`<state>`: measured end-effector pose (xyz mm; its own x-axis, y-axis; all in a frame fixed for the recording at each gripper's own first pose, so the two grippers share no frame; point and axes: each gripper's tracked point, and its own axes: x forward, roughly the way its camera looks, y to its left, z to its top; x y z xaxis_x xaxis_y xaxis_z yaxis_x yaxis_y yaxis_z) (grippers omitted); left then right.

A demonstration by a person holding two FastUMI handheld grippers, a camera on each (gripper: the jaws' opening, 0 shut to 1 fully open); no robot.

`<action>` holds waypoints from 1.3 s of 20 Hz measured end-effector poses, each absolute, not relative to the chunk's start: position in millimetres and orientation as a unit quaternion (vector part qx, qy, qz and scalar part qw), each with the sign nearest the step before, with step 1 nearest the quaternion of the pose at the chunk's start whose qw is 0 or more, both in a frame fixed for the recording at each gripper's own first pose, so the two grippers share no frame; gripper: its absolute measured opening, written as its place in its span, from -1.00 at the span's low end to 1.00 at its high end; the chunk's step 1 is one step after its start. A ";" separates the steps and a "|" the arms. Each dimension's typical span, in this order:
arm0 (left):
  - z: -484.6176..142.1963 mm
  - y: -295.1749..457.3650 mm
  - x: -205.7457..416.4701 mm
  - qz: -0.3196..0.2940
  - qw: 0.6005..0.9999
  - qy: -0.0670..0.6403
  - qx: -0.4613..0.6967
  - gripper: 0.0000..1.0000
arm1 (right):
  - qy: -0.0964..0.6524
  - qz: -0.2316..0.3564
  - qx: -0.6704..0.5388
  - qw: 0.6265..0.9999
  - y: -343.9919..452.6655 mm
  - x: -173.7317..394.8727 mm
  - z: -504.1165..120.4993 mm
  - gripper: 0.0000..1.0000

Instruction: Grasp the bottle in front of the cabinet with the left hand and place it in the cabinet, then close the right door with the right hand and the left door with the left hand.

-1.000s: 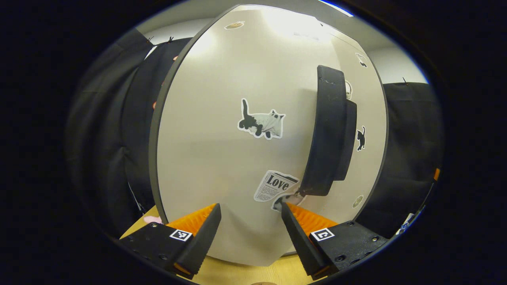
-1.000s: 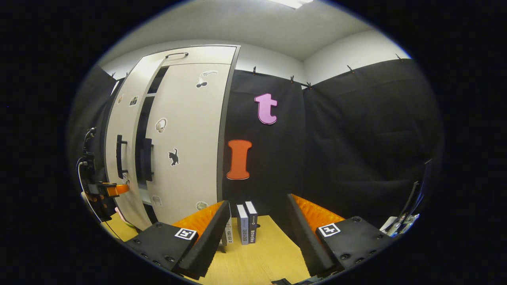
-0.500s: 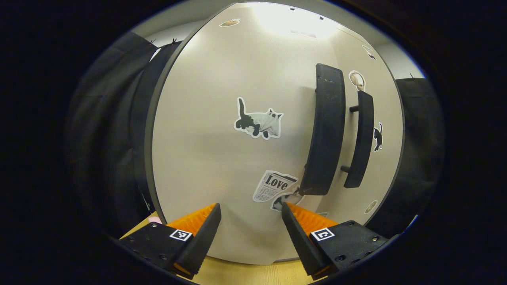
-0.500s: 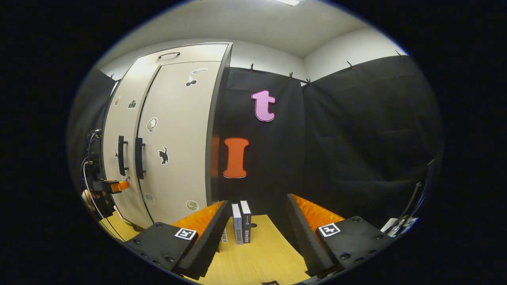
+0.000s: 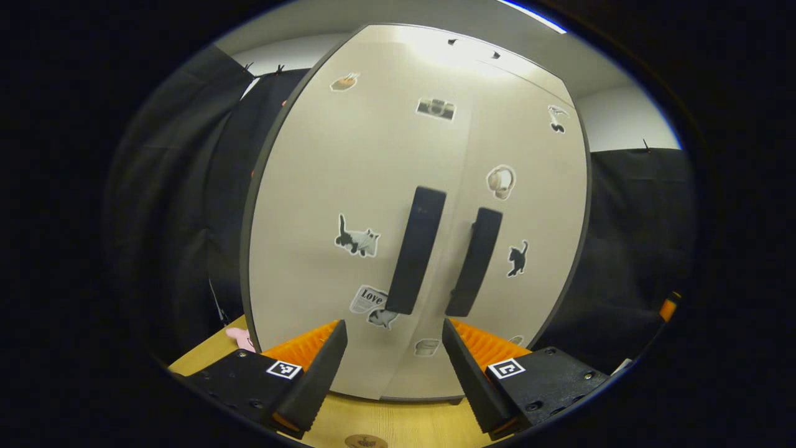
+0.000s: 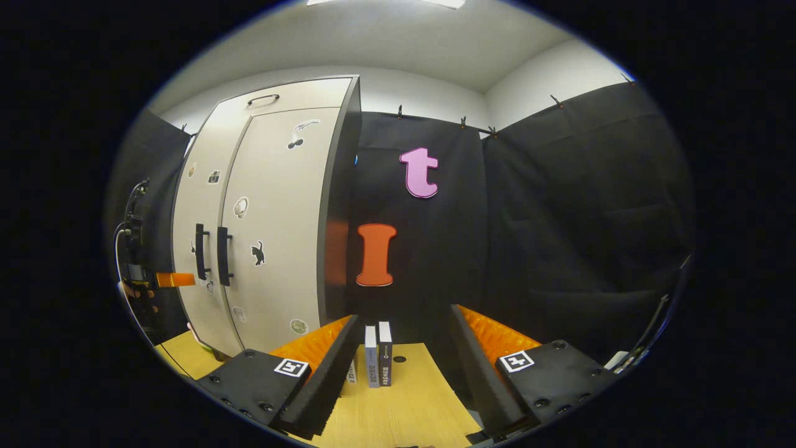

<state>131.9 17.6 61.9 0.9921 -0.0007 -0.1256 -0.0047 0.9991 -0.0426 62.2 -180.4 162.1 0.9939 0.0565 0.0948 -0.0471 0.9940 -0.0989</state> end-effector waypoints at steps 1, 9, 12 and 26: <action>80.0 13.3 120.2 0.006 0.999 0.050 -0.020 0.88 | -0.049 0.034 -0.044 0.997 -182.2 59.6 164.4 0.77; 158.5 -19.7 41.3 0.021 1.000 -0.006 -0.002 0.89 | -0.070 0.063 -0.045 0.995 -205.6 44.8 186.7 0.91; 167.1 -26.7 27.5 0.028 0.999 -0.015 0.011 0.88 | -0.078 0.071 -0.049 0.993 -208.1 42.2 191.4 0.90; 180.3 -39.7 9.7 0.042 0.998 -0.038 0.033 0.89 | -0.094 0.082 -0.062 0.990 -213.3 42.5 197.2 0.92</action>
